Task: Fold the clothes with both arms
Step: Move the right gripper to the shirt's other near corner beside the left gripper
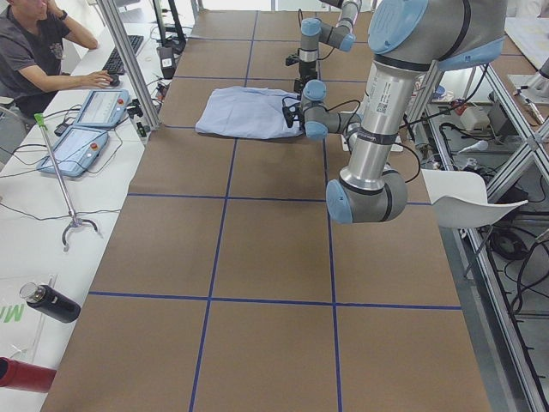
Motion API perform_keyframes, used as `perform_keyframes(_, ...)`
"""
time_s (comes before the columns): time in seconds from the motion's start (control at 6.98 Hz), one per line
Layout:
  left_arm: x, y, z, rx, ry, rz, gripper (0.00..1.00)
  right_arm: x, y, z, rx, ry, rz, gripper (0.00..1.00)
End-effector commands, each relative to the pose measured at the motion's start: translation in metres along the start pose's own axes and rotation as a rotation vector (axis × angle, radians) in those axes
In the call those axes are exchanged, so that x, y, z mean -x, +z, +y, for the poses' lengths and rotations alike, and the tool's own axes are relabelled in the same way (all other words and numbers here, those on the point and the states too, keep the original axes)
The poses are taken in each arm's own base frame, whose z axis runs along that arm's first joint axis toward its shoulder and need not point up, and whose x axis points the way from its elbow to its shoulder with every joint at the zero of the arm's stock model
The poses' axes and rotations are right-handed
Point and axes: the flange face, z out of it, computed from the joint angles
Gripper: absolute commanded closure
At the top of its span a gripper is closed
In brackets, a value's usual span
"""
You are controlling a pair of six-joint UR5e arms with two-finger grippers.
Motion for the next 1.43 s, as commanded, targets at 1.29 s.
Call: perform_keyframes(1.29, -0.001, 0.0, 0.001, -0.001, -0.001, -0.009, 1.0, -0.025, 0.047, 0.021, -0.082, 0.038, 0.156, 0.0)
